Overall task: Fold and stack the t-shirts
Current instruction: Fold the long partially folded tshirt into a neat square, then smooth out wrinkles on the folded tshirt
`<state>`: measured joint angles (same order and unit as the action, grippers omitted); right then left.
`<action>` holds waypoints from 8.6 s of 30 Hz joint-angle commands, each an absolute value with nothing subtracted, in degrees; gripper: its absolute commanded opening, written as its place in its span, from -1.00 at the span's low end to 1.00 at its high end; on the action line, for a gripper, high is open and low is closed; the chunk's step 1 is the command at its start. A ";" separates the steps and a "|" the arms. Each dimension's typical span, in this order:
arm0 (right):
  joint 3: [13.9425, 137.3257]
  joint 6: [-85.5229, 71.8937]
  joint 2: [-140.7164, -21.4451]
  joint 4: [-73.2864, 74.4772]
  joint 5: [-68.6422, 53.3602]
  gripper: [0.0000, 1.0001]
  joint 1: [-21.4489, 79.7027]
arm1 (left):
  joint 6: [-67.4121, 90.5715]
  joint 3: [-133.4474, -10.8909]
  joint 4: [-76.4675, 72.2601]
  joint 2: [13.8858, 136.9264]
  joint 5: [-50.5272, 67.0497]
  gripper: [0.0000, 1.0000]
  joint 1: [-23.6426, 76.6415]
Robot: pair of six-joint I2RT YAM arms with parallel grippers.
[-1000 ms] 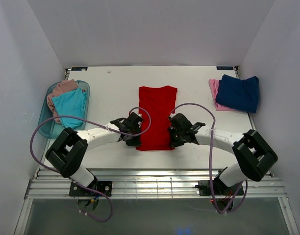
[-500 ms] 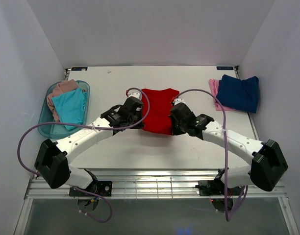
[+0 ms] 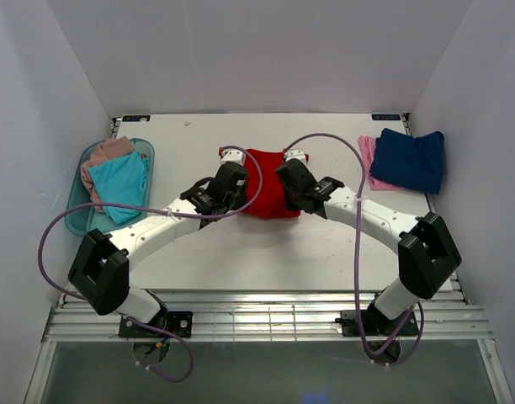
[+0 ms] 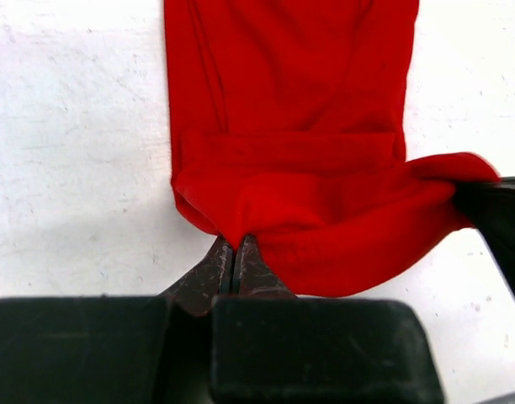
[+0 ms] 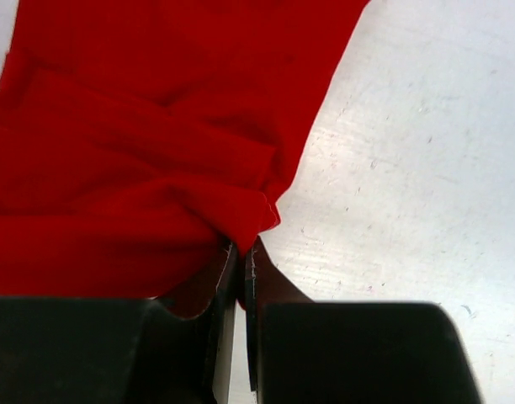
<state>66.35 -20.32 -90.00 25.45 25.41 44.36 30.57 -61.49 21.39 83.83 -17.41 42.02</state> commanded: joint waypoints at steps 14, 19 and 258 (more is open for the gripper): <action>80.59 -11.25 -100.89 18.99 27.60 -0.85 37.45 | 23.03 -68.29 5.20 95.18 -13.80 -1.00 33.75; 83.49 -9.85 -103.88 17.32 27.25 -0.84 36.21 | 22.50 -71.19 3.70 98.08 -12.48 -1.00 31.82; 83.85 -5.27 -119.09 -11.78 2.74 0.80 21.80 | 28.48 -92.90 -0.26 120.40 -14.87 0.68 29.62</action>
